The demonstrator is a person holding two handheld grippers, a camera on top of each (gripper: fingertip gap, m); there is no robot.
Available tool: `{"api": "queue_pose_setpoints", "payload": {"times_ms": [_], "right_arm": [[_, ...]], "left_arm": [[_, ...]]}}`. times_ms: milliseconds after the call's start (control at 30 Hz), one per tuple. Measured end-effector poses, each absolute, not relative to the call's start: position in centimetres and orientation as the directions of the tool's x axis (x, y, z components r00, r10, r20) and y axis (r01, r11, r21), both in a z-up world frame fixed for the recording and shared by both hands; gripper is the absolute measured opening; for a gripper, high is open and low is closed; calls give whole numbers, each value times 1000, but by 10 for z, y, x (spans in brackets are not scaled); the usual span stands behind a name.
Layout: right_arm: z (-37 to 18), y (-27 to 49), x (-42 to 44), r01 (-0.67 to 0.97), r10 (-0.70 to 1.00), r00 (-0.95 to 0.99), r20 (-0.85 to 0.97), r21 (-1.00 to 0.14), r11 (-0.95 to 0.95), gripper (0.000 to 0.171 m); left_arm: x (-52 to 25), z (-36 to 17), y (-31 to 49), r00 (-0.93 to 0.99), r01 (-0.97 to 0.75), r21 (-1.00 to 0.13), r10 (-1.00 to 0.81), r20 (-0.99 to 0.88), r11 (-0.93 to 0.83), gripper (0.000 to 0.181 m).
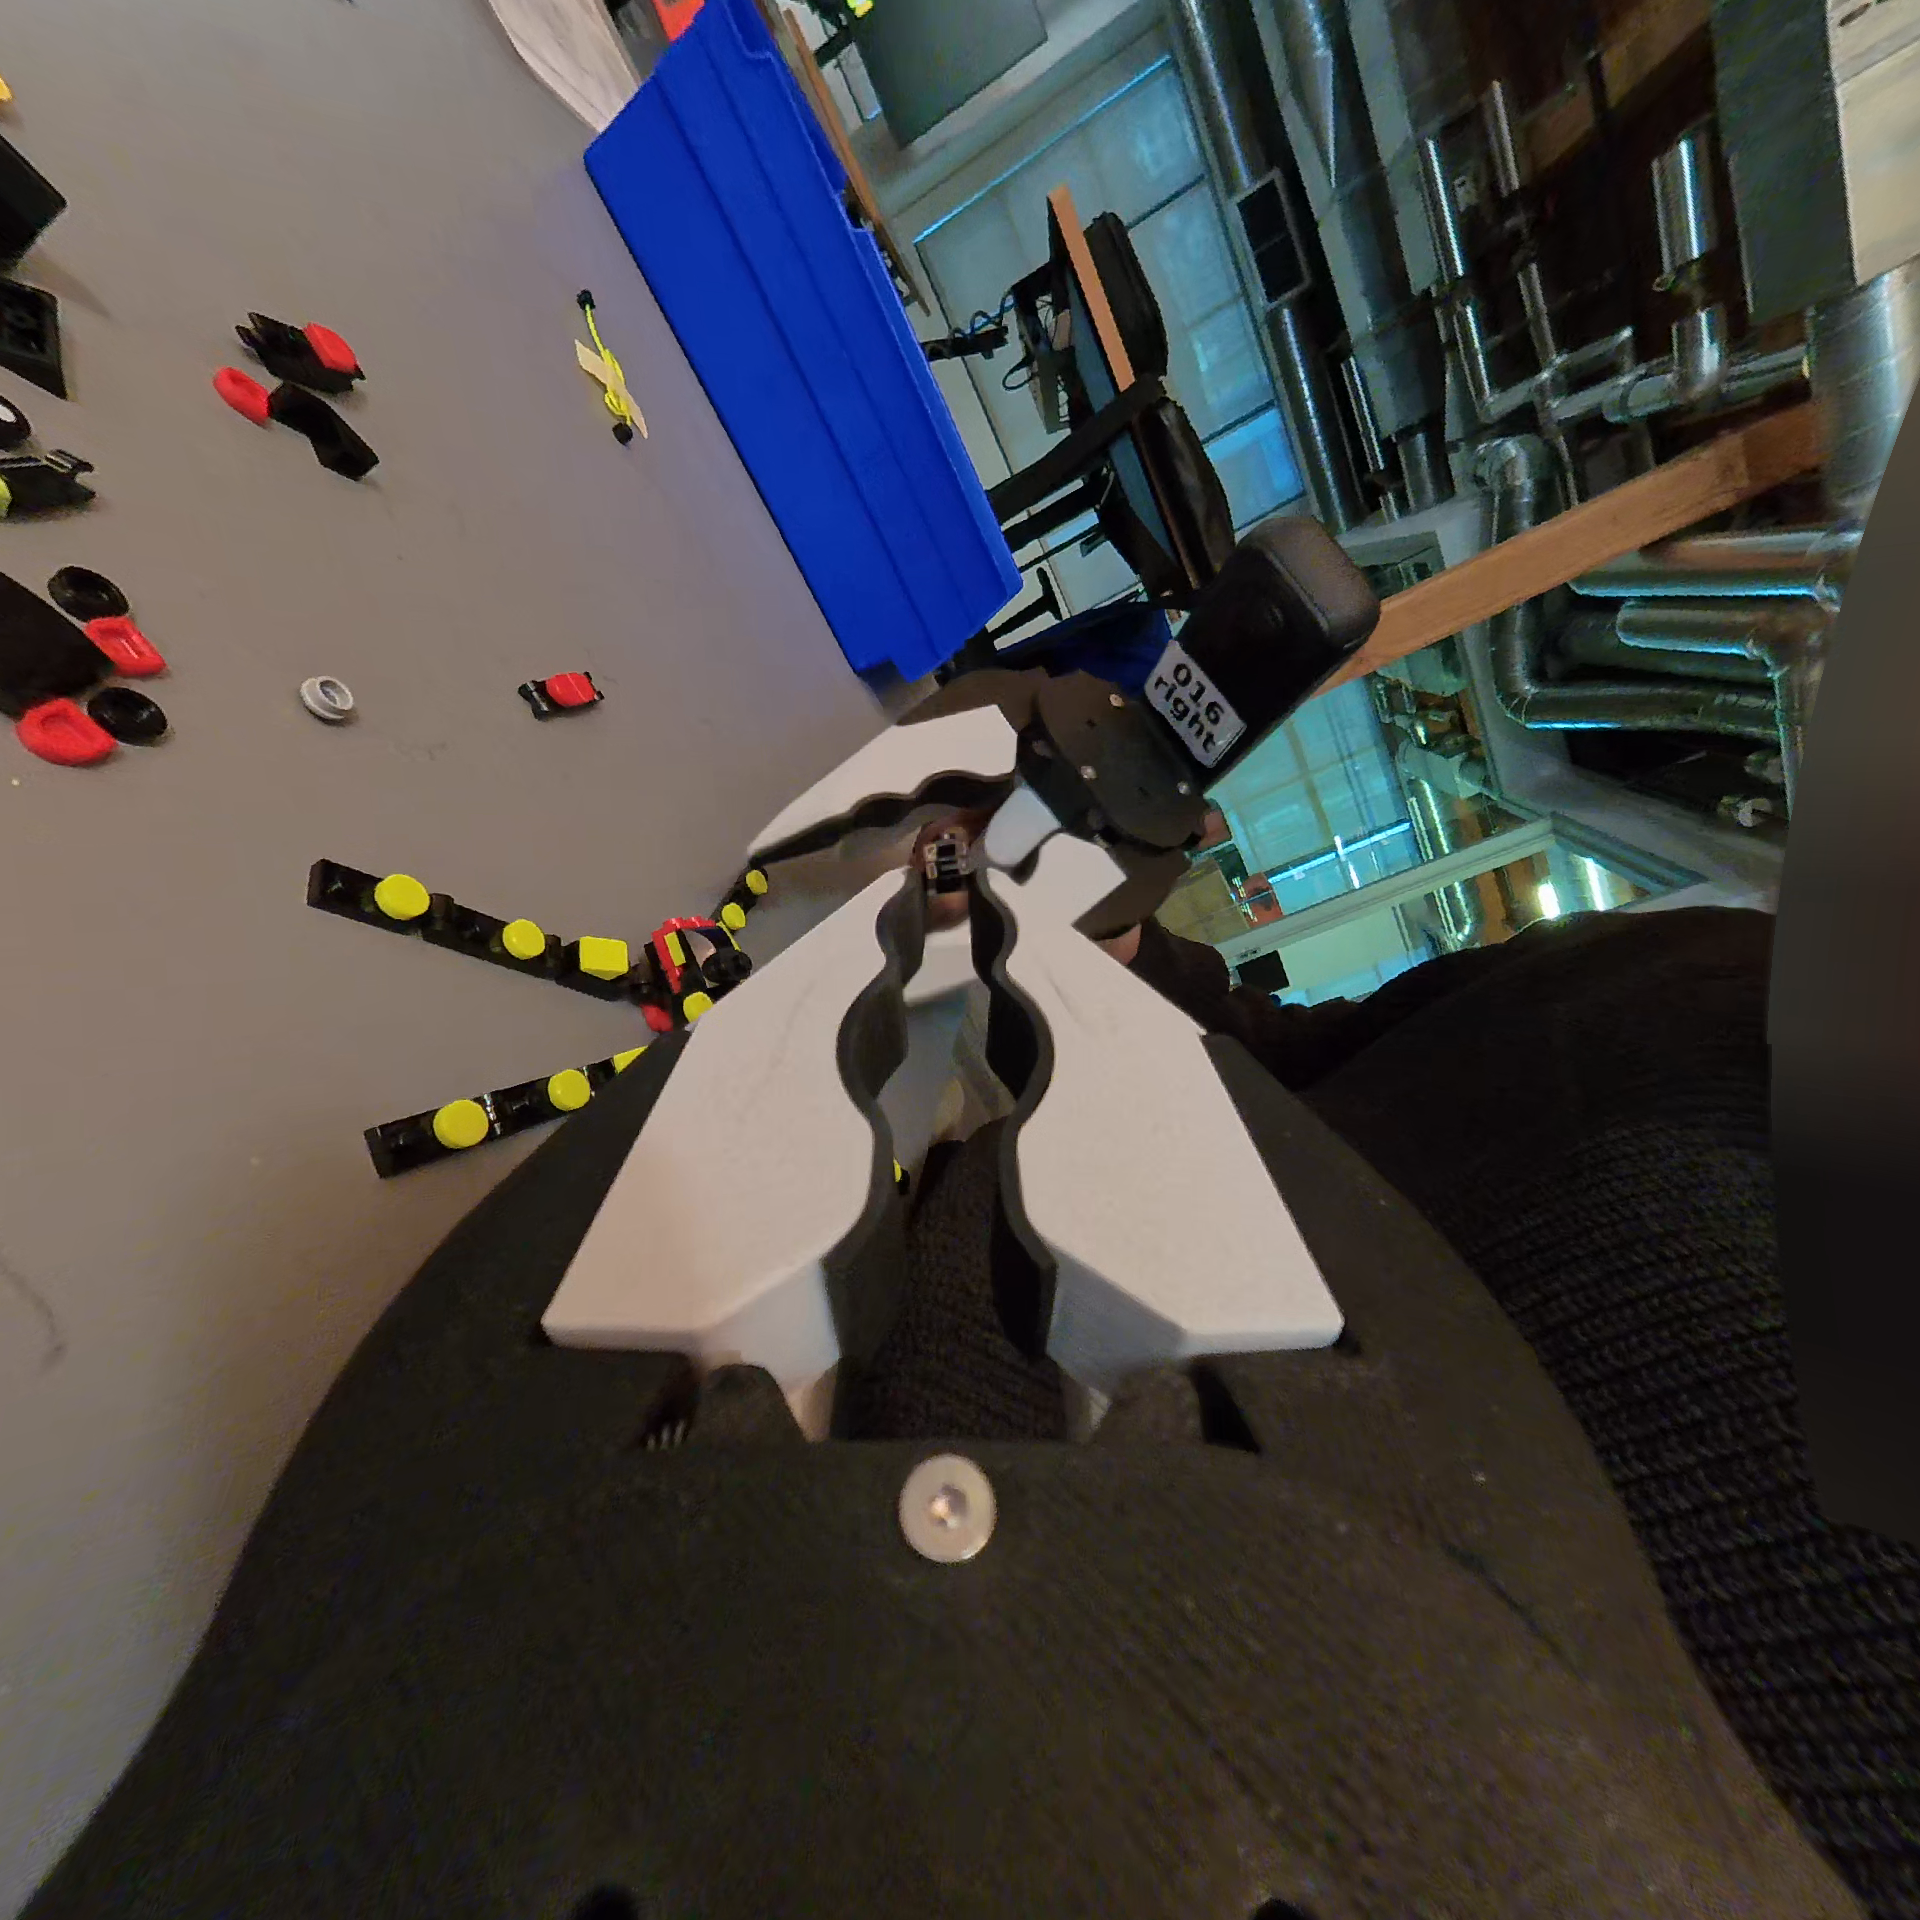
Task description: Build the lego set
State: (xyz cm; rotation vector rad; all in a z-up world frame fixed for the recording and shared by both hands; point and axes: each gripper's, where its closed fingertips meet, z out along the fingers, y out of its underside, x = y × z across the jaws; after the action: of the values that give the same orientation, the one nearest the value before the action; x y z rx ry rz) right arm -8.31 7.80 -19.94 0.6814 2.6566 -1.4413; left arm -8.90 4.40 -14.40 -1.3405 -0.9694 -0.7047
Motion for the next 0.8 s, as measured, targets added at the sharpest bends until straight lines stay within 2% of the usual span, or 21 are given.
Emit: {"api": "queue_pose_setpoints", "payload": {"times_ms": [100,167,367,567,800], "right_arm": [[-198,73,-72,401,318,-908,-275,-793,459,67],[-206,72,-66,365,300,-924,-236,-774,517,72],[-227,78,-63,251,291,-954,-66,-706,663,68],[-230,92,-72,293,338,-938,-73,-687,664,63],[-234,105,-83,250,363,-931,41,-652,716,64]], "left_arm": [[-88,-144,44,457,874,-469,111,883,128,7],[-88,-144,45,459,873,-471,113,881,126,6],[-87,-145,46,460,873,-472,114,880,120,7],[-88,-145,45,461,872,-473,114,880,125,7],[-87,-145,46,461,873,-473,116,880,120,7]]}}
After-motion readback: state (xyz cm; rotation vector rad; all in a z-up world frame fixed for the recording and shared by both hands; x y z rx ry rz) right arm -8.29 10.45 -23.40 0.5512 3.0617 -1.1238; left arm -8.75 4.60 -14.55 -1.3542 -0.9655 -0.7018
